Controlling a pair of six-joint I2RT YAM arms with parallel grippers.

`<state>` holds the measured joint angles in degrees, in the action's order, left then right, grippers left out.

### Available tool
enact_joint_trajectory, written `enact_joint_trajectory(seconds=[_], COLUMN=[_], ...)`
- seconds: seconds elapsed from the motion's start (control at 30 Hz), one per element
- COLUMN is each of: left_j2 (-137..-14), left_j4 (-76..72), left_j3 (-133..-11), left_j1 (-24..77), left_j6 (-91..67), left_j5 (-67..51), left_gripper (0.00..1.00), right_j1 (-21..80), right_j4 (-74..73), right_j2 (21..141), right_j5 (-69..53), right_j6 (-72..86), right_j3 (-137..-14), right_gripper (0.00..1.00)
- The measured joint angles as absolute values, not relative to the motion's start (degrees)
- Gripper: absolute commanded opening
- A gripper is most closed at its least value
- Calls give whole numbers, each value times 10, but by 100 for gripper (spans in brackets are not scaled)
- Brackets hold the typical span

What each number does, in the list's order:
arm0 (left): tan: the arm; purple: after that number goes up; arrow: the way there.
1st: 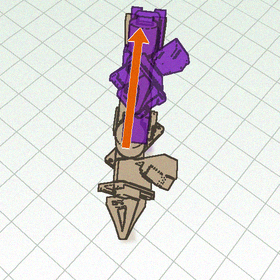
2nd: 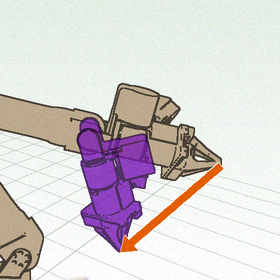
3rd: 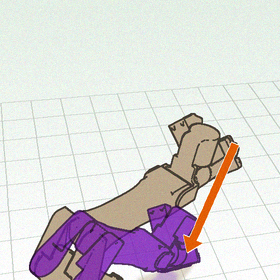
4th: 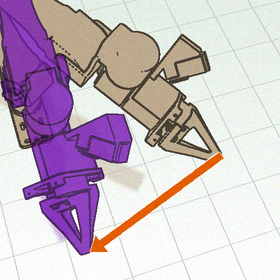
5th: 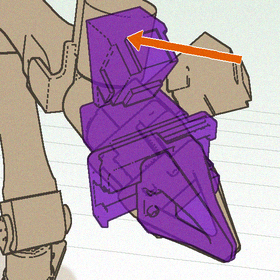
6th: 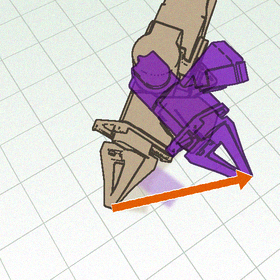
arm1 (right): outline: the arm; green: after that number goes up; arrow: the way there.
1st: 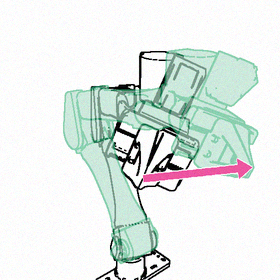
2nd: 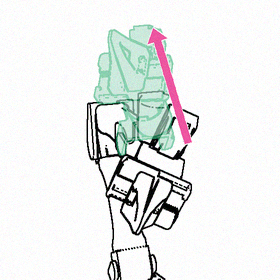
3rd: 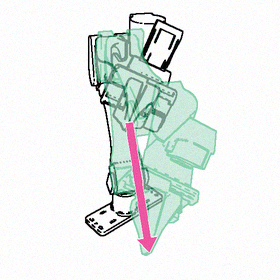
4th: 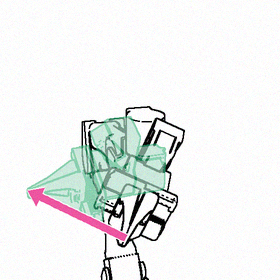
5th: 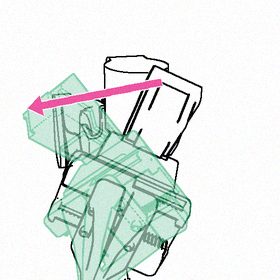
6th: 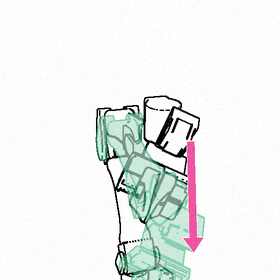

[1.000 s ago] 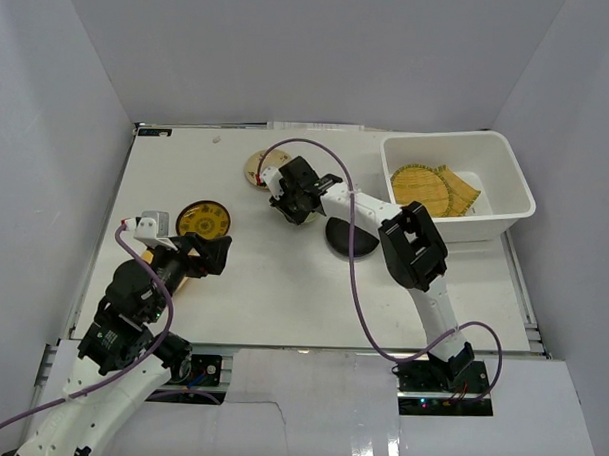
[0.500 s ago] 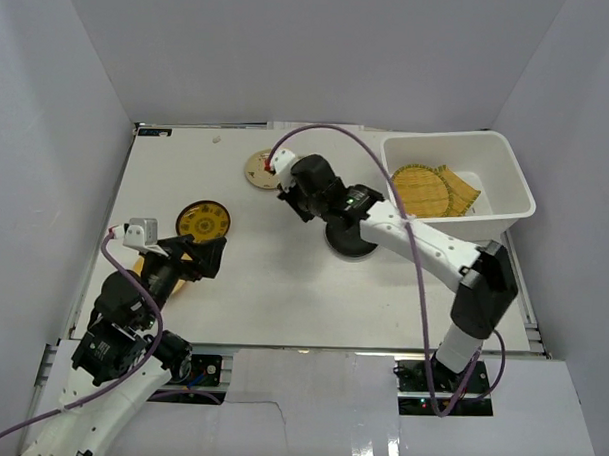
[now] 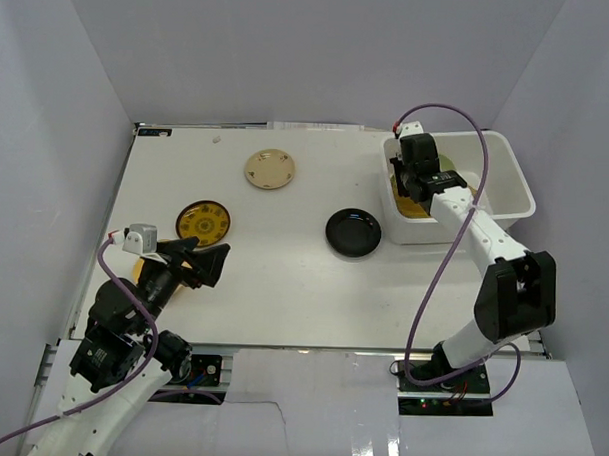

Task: Place the plates into the plastic bin on the countertop

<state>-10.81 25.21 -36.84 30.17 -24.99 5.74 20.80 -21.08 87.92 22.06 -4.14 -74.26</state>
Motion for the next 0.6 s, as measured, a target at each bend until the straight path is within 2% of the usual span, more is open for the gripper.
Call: enact_joint_trajectory(seconds=[0.17,0.3,0.33,0.4,0.43,0.5,0.6], left_j2=[-108,-108,-108,-108,-108,-108,-108], left_j4=[252,252,252,252,252,253,253], left_j3=[-368,-368,-368,-368,-368,-368,-368], left_j1=[302,302,302,303,304,307,310], left_j6=[-249,-248,-248,-248,-248,-248,-248], left_j5=[53,51,51,52,53,55,59], left_gripper=[98,98,98,98,98,98,98], right_j1=[180,168,166,166,166,166,166], right_j4=[-213,-211,-212,-213,-212,-213,-224], right_j2=[923,937,937,937,937,934,919], right_j5=[204,197,197,196,196,193,186], right_j6=[-30,-16,-11,1,4,20,38], right_j3=[-741,-734,-731,-728,-728,-728,-730], right_gripper=[10,23,31,39,47,56,77])
